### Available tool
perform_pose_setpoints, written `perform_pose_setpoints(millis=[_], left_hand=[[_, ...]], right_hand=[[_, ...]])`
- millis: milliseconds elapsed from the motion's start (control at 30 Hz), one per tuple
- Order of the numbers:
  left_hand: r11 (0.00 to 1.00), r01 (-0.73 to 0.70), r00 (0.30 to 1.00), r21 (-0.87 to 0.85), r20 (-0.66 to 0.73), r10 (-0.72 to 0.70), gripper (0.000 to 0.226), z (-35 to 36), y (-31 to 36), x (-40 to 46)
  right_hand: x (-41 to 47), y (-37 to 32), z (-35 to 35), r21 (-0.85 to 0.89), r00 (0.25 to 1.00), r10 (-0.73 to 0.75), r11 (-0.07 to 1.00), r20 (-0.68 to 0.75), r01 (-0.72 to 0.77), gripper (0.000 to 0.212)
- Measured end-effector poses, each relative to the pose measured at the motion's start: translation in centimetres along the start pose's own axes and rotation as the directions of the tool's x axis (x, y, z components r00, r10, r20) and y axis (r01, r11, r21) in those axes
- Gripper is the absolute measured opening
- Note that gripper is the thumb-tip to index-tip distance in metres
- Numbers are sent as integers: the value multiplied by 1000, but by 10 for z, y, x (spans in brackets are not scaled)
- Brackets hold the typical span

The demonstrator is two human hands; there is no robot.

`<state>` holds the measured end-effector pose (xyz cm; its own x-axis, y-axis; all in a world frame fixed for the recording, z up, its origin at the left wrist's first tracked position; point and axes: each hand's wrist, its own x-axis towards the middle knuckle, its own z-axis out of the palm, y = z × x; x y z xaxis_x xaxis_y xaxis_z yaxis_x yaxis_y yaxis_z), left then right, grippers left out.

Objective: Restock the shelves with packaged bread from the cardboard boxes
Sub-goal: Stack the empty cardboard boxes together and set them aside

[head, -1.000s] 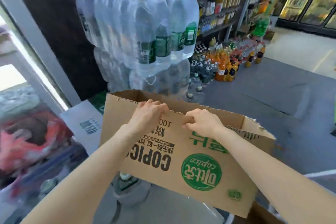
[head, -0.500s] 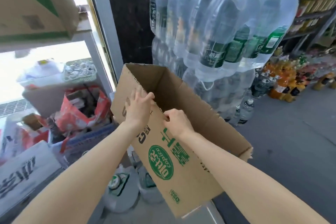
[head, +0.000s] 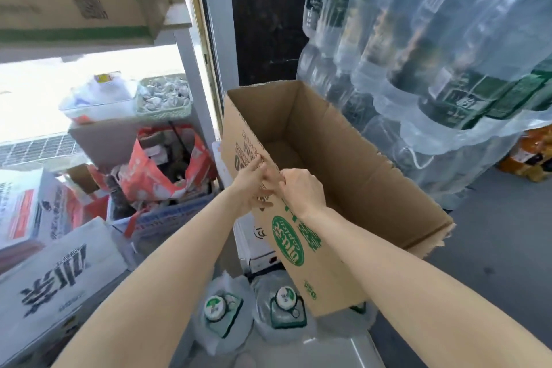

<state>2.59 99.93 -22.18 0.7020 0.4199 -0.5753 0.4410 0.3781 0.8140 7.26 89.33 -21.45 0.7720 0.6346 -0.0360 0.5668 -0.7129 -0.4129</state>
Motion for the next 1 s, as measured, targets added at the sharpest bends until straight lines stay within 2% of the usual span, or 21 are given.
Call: perform_pose_setpoints(millis=[100,233,433,500,600,700,733,833,933,1000], left_hand=[[999,36,999,12,25,-36,50,-12,17,38],[997,9,995,75,99,-17,49,-22,32,88],[995,59,995,86,80,-66,45,-28,22,121],[994,73,994,81,81,-79,44,-30,19,127],[989,80,994,127,57,-88,44,-28,16,131],[979,88,996,183,15,-92,45,-24,7,138],[980,93,995,177,1,-95,46,-23,3,139],[976,67,998,206,-27,-63,47,-21,-7,144],[947,-4,1000,322,-25,13,48,-22,-12,149],[917,-52,998,395,-11,61,48,-22,-14,151]], right_hand=[[36,-12,16,-30,998,51,998,-37,-52,27],[80,-18,38,-38,992,100,994,-82,-103,26],[99,-7,68,-25,990,138,990,-35,-139,28],[103,-1,76,22,984,174,984,26,-174,27],[110,10,83,171,955,178,960,238,-221,22],[112,18,82,267,927,117,938,356,-221,42],[112,20,82,268,923,107,939,370,-216,43],[111,27,87,263,919,102,941,380,-214,40],[111,29,91,280,937,121,935,327,-218,30],[112,29,94,275,950,143,936,278,-221,35]])
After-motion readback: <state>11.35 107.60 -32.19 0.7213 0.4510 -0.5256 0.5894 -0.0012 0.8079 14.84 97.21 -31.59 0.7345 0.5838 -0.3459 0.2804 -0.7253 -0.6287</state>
